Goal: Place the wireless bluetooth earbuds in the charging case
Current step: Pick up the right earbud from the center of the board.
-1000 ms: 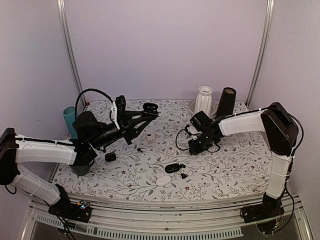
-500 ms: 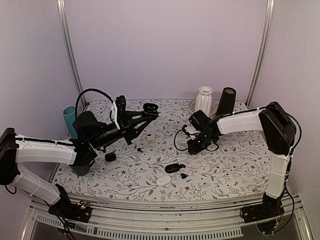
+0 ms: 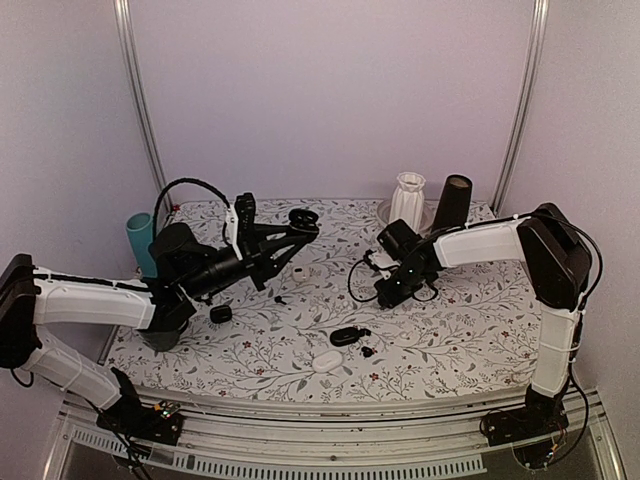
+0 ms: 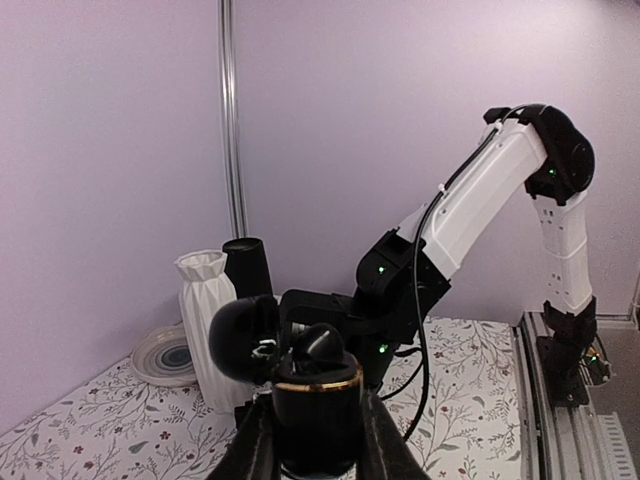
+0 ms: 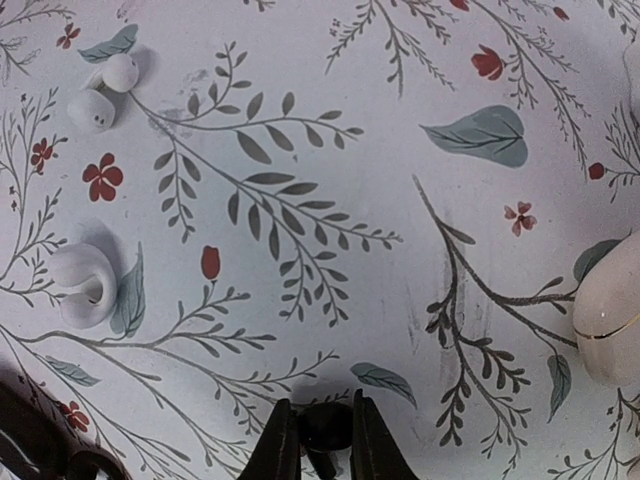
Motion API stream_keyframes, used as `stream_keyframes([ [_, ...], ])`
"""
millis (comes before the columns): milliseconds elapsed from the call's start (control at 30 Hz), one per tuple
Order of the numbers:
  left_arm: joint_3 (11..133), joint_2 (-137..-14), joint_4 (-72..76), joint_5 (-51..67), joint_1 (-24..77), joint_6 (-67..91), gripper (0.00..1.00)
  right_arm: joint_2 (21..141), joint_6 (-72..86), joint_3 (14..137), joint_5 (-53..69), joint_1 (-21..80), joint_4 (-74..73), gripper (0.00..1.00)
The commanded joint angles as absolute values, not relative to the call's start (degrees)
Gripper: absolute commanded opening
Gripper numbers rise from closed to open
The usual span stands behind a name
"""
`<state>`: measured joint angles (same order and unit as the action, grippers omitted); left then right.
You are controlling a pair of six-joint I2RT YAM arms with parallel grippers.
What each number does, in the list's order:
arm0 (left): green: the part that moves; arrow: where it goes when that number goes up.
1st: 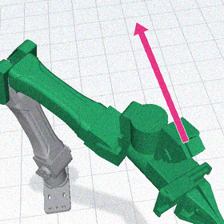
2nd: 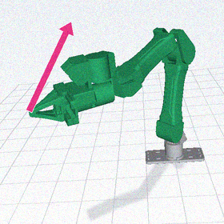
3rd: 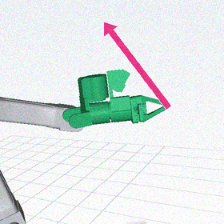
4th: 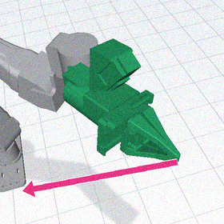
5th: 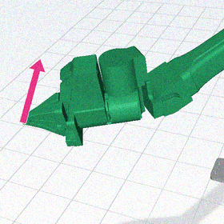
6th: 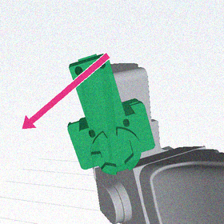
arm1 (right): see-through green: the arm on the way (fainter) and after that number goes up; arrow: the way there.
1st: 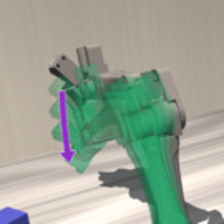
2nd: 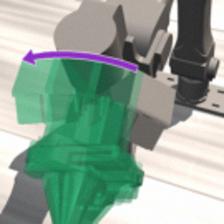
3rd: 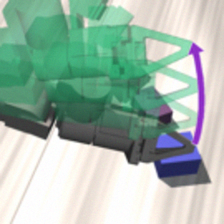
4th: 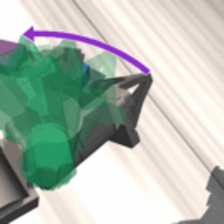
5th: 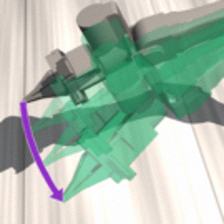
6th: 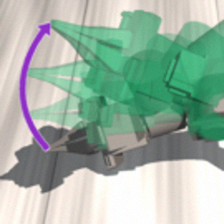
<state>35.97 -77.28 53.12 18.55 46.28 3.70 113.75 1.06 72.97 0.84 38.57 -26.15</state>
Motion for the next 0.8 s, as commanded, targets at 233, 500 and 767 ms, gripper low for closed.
stream_keyframes([
  [233,37.47,-78.5,54.04,16.87,45.55,4.48,0.0,113.57,5.2,73.57,4.88,38.34,-27.09,0.08],
  [500,36.42,-79.22,55.66,13.49,45.55,5.3,0.0,108.21,10.73,71.43,5.71,38.32,-22.84,0.07],
  [767,35.98,-82.76,61.06,10.88,45.59,9.06,0.0,101.77,15.37,69.7,6.56,38.32,-18.96,0.06],
])
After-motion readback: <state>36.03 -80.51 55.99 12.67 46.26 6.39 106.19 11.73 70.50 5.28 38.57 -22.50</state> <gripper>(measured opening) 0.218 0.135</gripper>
